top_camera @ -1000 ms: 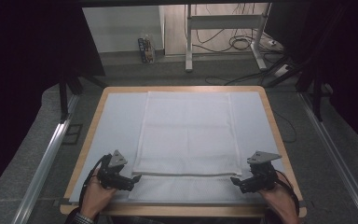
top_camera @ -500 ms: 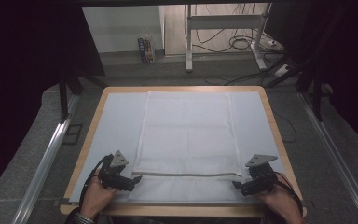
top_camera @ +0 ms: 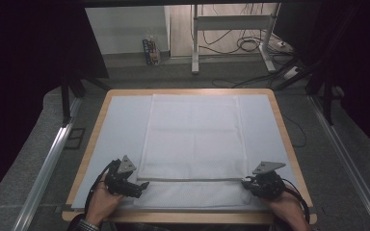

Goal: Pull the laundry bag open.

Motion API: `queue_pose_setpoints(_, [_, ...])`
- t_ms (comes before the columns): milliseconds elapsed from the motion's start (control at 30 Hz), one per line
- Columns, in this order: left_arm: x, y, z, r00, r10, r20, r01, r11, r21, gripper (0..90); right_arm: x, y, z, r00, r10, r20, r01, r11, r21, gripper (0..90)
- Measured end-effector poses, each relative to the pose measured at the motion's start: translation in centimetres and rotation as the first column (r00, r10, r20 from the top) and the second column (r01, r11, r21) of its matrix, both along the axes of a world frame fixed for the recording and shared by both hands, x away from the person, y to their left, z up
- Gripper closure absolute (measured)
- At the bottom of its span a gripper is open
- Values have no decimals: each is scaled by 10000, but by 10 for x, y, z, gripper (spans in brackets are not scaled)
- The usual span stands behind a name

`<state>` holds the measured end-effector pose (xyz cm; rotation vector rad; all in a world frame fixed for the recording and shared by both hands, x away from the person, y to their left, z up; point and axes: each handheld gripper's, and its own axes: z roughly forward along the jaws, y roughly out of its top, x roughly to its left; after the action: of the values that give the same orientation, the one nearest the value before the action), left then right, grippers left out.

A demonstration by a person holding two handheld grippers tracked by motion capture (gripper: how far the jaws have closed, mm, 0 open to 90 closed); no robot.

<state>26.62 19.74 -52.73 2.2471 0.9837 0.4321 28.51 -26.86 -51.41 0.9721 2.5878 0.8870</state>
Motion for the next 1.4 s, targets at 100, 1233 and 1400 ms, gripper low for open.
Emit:
queue_pose_setpoints(100, [1, -7, 3, 9998, -172, -80, 170, 9996, -238, 42, 1, 1, 1, 9998, 208, -20, -208, 9998, -44, 797])
queue_pose_setpoints(1233, [26, -78, 17, 9890, -1471, -155, 1434, 9794, -1423, 87, -5, -2, 7, 9996, -124, -267, 110, 9986, -518, 850])
queue_pose_setpoints(1400, [34, -97, 23, 9820, -1885, -130, 1840, 9696, -1611, 85, -6, -3, 11, 10000, -64, -5, 64, 9995, -311, 851])
